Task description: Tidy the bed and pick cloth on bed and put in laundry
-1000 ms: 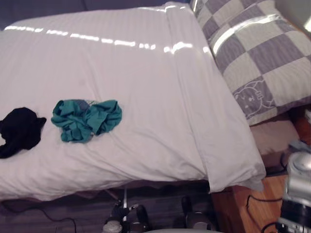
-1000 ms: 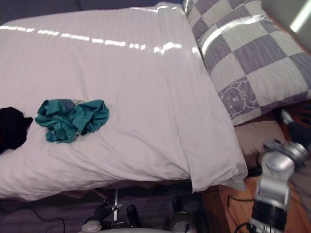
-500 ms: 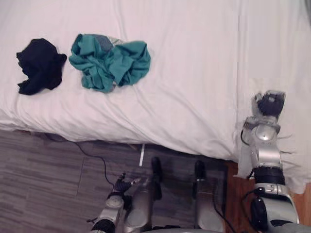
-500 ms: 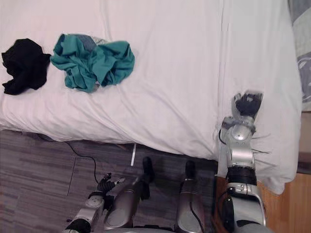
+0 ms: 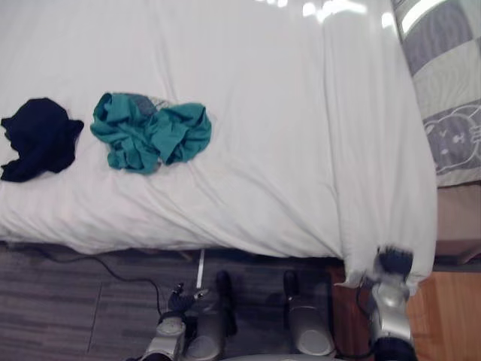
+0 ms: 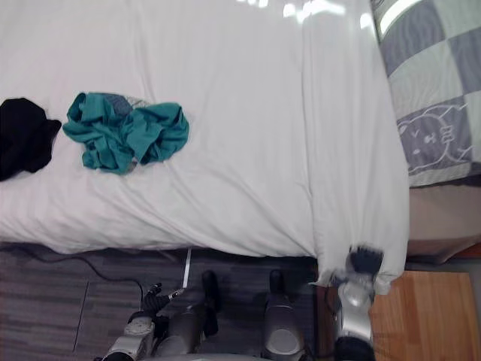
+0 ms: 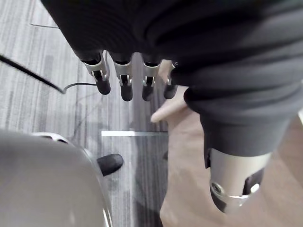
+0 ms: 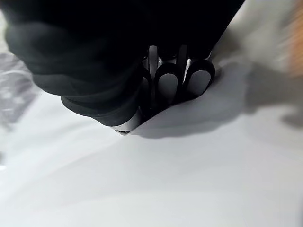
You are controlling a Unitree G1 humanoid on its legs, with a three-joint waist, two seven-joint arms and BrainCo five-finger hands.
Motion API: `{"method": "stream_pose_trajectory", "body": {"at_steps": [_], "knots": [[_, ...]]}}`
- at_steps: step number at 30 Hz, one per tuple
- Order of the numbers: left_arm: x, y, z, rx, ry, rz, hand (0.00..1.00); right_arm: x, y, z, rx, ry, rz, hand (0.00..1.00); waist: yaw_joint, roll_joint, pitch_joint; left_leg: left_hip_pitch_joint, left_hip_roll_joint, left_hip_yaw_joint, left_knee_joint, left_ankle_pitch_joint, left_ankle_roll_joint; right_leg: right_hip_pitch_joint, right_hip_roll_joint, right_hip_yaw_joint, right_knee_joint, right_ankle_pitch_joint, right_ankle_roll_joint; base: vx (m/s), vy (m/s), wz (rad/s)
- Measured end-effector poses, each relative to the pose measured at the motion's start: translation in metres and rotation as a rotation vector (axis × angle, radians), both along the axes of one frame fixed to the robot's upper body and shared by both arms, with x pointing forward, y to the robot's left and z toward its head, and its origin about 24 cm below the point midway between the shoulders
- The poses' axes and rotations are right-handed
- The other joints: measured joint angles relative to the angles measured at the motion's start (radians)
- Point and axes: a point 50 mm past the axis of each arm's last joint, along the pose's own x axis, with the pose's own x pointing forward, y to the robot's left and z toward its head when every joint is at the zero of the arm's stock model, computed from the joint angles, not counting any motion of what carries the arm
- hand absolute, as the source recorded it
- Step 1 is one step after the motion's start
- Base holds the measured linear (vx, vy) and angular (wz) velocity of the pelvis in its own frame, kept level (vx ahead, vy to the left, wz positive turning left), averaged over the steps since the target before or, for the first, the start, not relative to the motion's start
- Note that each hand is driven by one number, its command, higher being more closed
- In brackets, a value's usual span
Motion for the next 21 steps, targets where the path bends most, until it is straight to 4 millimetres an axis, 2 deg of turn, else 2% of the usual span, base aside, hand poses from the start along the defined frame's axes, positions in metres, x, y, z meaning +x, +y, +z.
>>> {"method": "stream_pose_trajectory", "body": {"at_steps": [1, 2, 3, 4, 5, 7, 8, 10, 11, 12, 13, 15, 16, 17, 18, 19, 20, 21], "knots": [[-0.001, -0.003, -0.001, -0.009, 0.005, 0.000, 0.00, -0.031, 0.008, -0.028, 0.079, 0.163, -0.013, 0.00, -0.001, 0.002, -0.011, 0.029, -0.002, 0.007, -0.016, -0.001, -0.001, 0.024, 0.000, 0.004, -0.016, 0.000, 0.000, 0.15, 0.007, -0.18], [-0.001, -0.003, -0.001, -0.010, 0.006, 0.000, 0.00, -0.042, 0.012, -0.037, 0.109, 0.216, -0.017, 0.00, 0.000, 0.005, -0.016, 0.038, -0.003, 0.009, -0.024, -0.001, -0.001, 0.031, 0.000, 0.004, -0.018, 0.000, 0.000, 0.13, 0.000, -0.16], [-0.001, -0.003, -0.001, -0.009, 0.006, 0.002, 0.00, -0.065, 0.023, -0.054, 0.183, 0.320, -0.011, 0.00, -0.005, 0.010, -0.020, 0.059, -0.002, 0.009, -0.032, -0.001, -0.002, 0.045, 0.002, 0.004, -0.019, 0.000, 0.000, 0.12, -0.011, -0.16], [-0.001, -0.002, -0.001, -0.008, 0.006, 0.003, 0.00, -0.079, 0.030, -0.062, 0.221, 0.376, -0.006, 0.00, -0.008, 0.013, -0.022, 0.071, 0.000, 0.010, -0.027, -0.008, -0.009, 0.056, 0.004, 0.005, -0.018, 0.000, 0.000, 0.10, -0.012, -0.16], [-0.001, -0.002, -0.001, -0.008, 0.005, 0.004, 0.00, -0.085, 0.033, -0.066, 0.241, 0.401, -0.004, 0.00, -0.010, 0.015, -0.023, 0.072, 0.001, 0.011, -0.011, -0.018, -0.012, 0.062, 0.004, 0.005, -0.016, -0.001, 0.001, 0.06, -0.006, -0.11], [-0.002, -0.002, -0.001, -0.013, 0.003, 0.013, 0.00, -0.099, 0.039, -0.073, 0.276, 0.457, 0.008, 0.00, -0.013, 0.017, -0.022, 0.027, 0.022, 0.009, 0.157, -0.105, -0.020, 0.078, -0.009, 0.000, 0.024, -0.038, 0.003, -0.01, 0.010, 0.04], [-0.004, -0.002, -0.002, -0.020, 0.007, 0.034, 0.00, -0.102, 0.040, -0.075, 0.288, 0.470, 0.017, 0.00, -0.012, 0.018, -0.022, -0.017, 0.039, 0.009, 0.293, -0.141, -0.048, 0.080, -0.013, -0.002, 0.071, -0.065, 0.003, -0.05, 0.022, 0.15], [-0.007, -0.002, -0.003, -0.033, 0.010, 0.055, 0.00, -0.104, 0.034, -0.074, 0.271, 0.480, 0.024, 0.00, -0.008, 0.022, -0.026, -0.087, 0.052, 0.010, 0.486, -0.152, -0.064, 0.082, -0.049, -0.010, 0.142, -0.119, 0.011, -0.12, 0.043, 0.31], [-0.008, -0.003, -0.004, -0.038, 0.015, 0.061, 0.00, -0.105, 0.034, -0.075, 0.271, 0.486, 0.025, 0.00, -0.007, 0.017, -0.028, -0.091, 0.057, 0.020, 0.512, -0.168, -0.077, 0.082, -0.058, -0.014, 0.143, -0.126, 0.006, -0.17, 0.127, 0.18], [-0.012, -0.003, -0.006, -0.050, 0.024, 0.085, 0.00, -0.104, 0.029, -0.073, 0.255, 0.488, 0.028, 0.00, 0.004, 0.034, -0.038, -0.096, 0.093, 0.055, 0.564, -0.203, -0.046, 0.084, -0.064, -0.015, 0.142, -0.124, 0.008, -0.13, 0.213, -0.12], [-0.019, 0.004, -0.008, -0.051, 0.038, 0.134, 0.00, -0.101, 0.022, -0.071, 0.234, 0.485, 0.029, 0.00, -0.002, 0.041, -0.043, -0.093, 0.163, 0.091, 0.615, -0.248, -0.032, 0.096, -0.082, -0.014, 0.141, -0.122, 0.020, -0.05, 0.217, -0.12], [-0.023, 0.012, -0.009, -0.043, 0.051, 0.173, 0.00, -0.102, 0.022, -0.071, 0.227, 0.490, 0.034, 0.00, -0.011, 0.032, -0.050, -0.096, 0.247, 0.085, 0.602, -0.254, -0.024, 0.094, -0.122, -0.012, 0.139, -0.124, 0.041, 0.01, 0.302, 0.16], [-0.024, 0.017, -0.008, -0.036, 0.048, 0.191, 0.00, -0.106, 0.023, -0.073, 0.232, 0.513, 0.038, 0.00, -0.016, 0.020, -0.058, -0.111, 0.307, 0.039, 0.529, -0.245, -0.037, 0.082, -0.159, -0.010, 0.139, -0.125, 0.076, 0.00, 0.469, 0.35], [-0.024, 0.019, -0.008, -0.031, 0.046, 0.193, 0.00, -0.108, 0.024, -0.075, 0.238, 0.526, 0.036, 0.00, -0.016, 0.019, -0.064, -0.124, 0.338, -0.008, 0.481, -0.236, -0.046, 0.071, -0.181, -0.009, 0.140, -0.127, 0.097, 0.01, 0.454, 0.37], [-0.025, 0.020, -0.008, -0.026, 0.049, 0.191, 0.00, -0.111, 0.025, -0.076, 0.244, 0.539, 0.036, 0.00, -0.018, 0.020, -0.075, -0.139, 0.358, -0.053, 0.438, -0.229, -0.052, 0.063, -0.201, -0.008, 0.139, -0.126, 0.123, 0.04, 0.555, 0.31], [-0.028, 0.020, -0.010, -0.024, 0.065, 0.188, 0.00, -0.115, 0.025, -0.078, 0.250, 0.561, 0.032, 0.00, -0.020, 0.035, -0.095, -0.152, 0.387, -0.121, 0.390, -0.228, -0.053, 0.059, -0.228, -0.010, 0.126, -0.127, 0.127, 0.05, 0.496, 0.24], [-0.031, 0.018, -0.011, -0.024, 0.076, 0.179, 0.00, -0.117, 0.024, -0.079, 0.250, 0.568, 0.030, 0.00, -0.020, 0.040, -0.108, -0.148, 0.387, -0.131, 0.376, -0.220, -0.078, 0.063, -0.244, -0.009, 0.109, -0.126, 0.127, 0.10, 0.699, 0.25], [-0.027, 0.025, -0.009, -0.004, 0.065, 0.168, 0.00, -0.120, 0.032, -0.082, 0.279, 0.582, 0.026, 0.00, -0.025, 0.003, -0.123, -0.182, 0.334, -0.117, 0.454, -0.156, -0.226, 0.098, -0.317, -0.006, 0.038, -0.081, 0.130, 0.14, 0.768, 0.04]]}}
